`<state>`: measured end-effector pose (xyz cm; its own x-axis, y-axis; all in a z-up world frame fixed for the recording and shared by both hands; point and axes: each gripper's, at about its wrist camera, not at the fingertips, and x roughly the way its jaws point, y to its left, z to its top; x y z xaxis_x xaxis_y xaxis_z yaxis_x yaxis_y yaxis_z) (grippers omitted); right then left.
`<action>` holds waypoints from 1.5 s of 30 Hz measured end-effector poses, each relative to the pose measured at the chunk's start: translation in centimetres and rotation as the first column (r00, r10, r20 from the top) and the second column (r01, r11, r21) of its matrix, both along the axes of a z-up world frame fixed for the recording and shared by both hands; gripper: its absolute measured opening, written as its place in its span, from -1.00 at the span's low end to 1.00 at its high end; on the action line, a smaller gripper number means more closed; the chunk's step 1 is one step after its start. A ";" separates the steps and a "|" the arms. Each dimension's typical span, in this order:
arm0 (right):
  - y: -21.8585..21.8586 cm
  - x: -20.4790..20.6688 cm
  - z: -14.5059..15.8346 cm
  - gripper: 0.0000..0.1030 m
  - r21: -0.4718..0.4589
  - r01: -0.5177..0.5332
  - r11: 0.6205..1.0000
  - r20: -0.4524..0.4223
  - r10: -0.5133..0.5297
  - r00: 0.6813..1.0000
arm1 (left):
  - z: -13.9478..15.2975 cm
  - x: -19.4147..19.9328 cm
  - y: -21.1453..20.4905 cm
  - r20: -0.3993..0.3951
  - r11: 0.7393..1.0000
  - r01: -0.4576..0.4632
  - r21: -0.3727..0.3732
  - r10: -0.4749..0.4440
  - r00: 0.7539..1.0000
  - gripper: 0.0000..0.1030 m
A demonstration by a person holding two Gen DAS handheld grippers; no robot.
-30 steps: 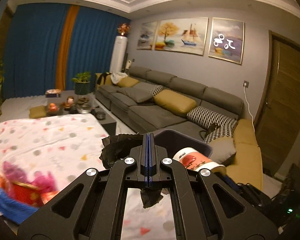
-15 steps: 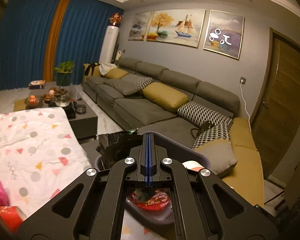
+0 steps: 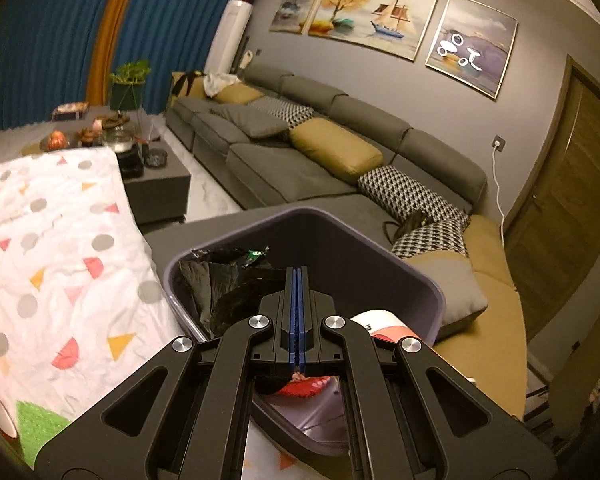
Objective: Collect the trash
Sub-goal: 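Carry the black bag and the orange cup to the grey bin, then open both tools over the grey bin to drop the bag and cup, then move both open tools back toward the trash pile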
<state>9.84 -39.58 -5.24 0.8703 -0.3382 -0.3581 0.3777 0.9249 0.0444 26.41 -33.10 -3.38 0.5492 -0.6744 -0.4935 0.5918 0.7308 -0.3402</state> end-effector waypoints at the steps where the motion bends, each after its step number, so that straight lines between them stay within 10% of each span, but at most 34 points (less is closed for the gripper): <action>1: -0.2 0.1 -0.1 -0.92 0.004 -0.001 1.000 -0.003 0.001 1.000 | -0.1 0.0 0.0 -0.008 1.000 0.009 -0.003 -0.009 1.000 -1.00; 3: -0.2 0.2 -0.4 -0.92 0.009 -0.005 1.000 -0.011 0.005 1.000 | -0.1 0.2 -0.2 -0.008 1.000 0.018 0.017 -0.018 1.000 -0.95; 5: -0.2 0.4 -0.6 -0.92 0.008 -0.009 1.000 -0.018 0.009 1.000 | -0.3 0.3 -0.1 -0.006 0.999 0.003 0.044 -0.003 1.000 -0.60; 7: -0.3 0.6 -0.6 -0.92 0.008 -0.015 1.000 -0.025 0.016 1.000 | -0.3 0.3 0.5 -0.002 0.999 -0.029 0.044 0.029 1.000 0.18; 10: -0.1 0.9 -0.7 -0.92 0.008 -0.019 1.000 -0.032 0.019 0.999 | 0.1 -0.1 2.5 0.021 0.994 -0.109 0.023 0.109 0.994 0.54; 16: -0.3 1.5 -0.9 -0.82 0.025 -0.010 1.000 -0.041 0.011 0.999 | 1.6 -3.3 7.3 0.070 0.975 -0.222 0.022 0.220 0.973 0.75; 20: -0.5 1.5 -0.8 -0.12 0.025 0.010 1.000 -0.031 -0.009 0.999 | 2.0 -6.1 10.7 0.094 0.958 -0.284 0.027 0.281 0.955 0.78; 30: 2.3 -1.1 0.7 0.46 0.003 0.017 1.000 0.021 -0.017 1.000 | 1.4 -10.6 19.0 0.154 0.897 -0.441 0.036 0.431 0.889 0.81; 45: 15.5 -3.6 1.0 0.69 0.005 -0.241 0.970 0.056 0.240 0.969 | -1.8 -16.8 35.6 0.223 0.750 -0.656 0.081 0.628 0.746 0.81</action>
